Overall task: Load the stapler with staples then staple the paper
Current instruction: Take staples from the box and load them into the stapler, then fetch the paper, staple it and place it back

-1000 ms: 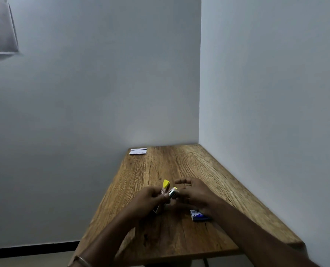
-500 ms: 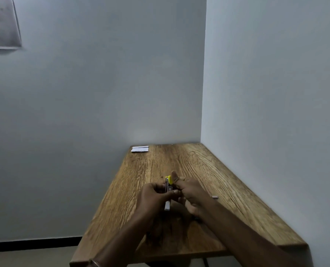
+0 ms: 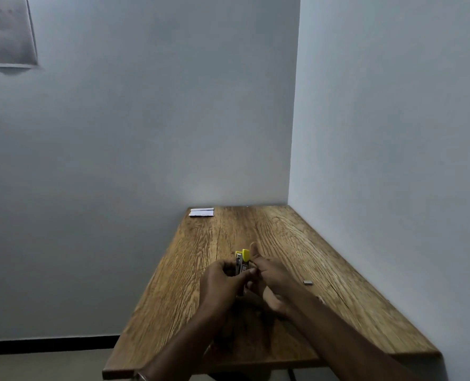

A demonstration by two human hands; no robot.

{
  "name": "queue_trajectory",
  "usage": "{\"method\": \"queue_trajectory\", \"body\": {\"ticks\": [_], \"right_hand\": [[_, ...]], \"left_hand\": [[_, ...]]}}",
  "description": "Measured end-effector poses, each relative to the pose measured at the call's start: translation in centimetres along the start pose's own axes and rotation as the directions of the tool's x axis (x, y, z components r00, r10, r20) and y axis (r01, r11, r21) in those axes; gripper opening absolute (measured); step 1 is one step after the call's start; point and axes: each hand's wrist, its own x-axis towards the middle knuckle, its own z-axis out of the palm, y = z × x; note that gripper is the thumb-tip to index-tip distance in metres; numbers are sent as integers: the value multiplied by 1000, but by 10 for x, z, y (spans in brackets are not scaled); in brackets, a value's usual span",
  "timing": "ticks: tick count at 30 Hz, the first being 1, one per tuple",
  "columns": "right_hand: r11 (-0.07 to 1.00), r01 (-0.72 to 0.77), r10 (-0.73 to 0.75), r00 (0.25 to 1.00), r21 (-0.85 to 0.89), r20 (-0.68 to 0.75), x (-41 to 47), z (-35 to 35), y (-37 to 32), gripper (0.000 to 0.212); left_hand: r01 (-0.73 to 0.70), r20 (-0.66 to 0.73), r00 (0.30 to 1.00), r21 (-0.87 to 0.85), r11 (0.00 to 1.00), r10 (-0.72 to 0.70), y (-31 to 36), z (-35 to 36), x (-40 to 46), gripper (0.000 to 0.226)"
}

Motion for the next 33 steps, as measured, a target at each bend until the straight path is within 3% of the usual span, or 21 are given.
{"method": "queue_trajectory", "body": {"ticks": [4, 9, 12, 15, 17, 20, 24, 33], "right_hand": [[998, -29, 32, 998, -57, 54, -2, -1, 1, 60], [999, 34, -33, 998, -14, 45, 1, -15, -18, 59], [970, 140, -150, 988, -198, -38, -1, -34, -41, 53], [809, 200, -252, 967, -552, -20, -1, -55, -56, 28], [687, 193, -234, 971, -700, 37, 2, -70, -59, 16], [481, 171, -239, 969, -860, 59, 10, -86, -55, 17], [229, 165, -307, 947, -959, 90, 19, -91, -44, 38], [199, 166, -317, 944, -966, 97, 27, -88, -26, 37]], "left_hand": [[-19, 4, 1000, -20, 1000, 19, 3, 0, 1, 25], [-106, 45, 993, -67, 992, 110, 5, -3, -2, 37], [-146, 67, 988, 59, 988, 142, 0, -12, 0, 28], [-150, 158, 980, 185, 971, 121, -9, -21, 0, 17], [-157, 189, 975, 225, 962, 115, -13, -25, -1, 13], [-163, 232, 967, 250, 954, 104, -16, -26, -2, 12], [-182, 270, 957, 287, 941, 102, -19, -23, -4, 11], [-230, 230, 961, 356, 906, 154, -29, -18, -6, 4]]}}
